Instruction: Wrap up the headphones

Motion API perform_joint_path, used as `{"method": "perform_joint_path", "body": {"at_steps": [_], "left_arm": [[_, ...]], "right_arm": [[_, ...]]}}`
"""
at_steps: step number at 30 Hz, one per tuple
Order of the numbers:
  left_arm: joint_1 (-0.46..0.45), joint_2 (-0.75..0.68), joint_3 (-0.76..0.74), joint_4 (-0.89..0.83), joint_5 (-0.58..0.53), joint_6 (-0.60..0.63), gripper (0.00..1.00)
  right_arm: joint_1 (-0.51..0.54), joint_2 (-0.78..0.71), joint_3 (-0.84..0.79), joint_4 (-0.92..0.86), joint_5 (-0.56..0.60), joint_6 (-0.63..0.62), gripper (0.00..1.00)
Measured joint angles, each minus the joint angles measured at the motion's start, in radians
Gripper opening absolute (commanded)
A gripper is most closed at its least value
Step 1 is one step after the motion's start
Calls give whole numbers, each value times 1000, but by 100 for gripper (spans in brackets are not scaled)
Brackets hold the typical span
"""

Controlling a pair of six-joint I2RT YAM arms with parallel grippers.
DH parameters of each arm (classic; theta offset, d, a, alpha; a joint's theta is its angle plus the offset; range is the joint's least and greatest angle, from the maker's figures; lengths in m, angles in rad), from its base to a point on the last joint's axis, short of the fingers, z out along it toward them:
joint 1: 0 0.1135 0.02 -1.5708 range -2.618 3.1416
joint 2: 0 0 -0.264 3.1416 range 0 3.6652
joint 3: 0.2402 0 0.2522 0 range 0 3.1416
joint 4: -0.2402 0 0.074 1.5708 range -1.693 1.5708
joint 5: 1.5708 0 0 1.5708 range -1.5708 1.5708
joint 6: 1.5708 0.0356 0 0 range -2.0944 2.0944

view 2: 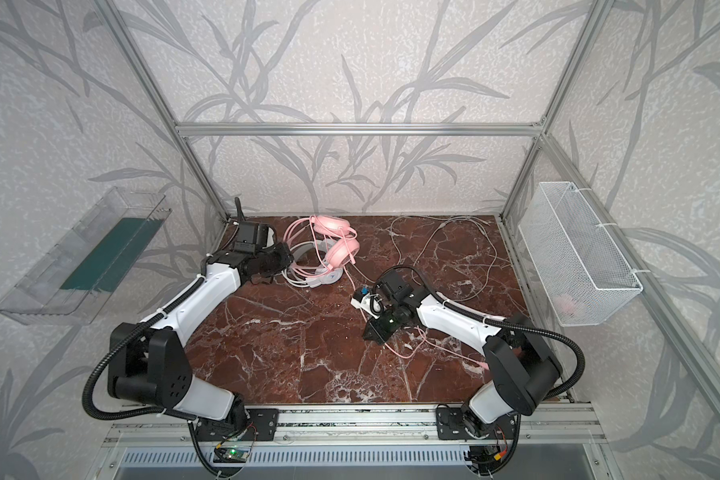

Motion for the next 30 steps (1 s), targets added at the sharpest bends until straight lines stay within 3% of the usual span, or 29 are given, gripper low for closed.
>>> {"method": "perform_joint_path", "body": {"at_steps": [10, 20, 30], "left_arm": [[-10, 28, 20, -105, -117, -18, 0], [-109, 100, 142, -223, -223, 68, 0], [-204, 180, 289, -321, -284, 222, 0]], "right_arm": [[118, 3, 178, -156, 39, -159, 0], [117, 3, 349, -307, 29, -363, 0], [89, 20, 507, -468, 92, -575, 0]]}}
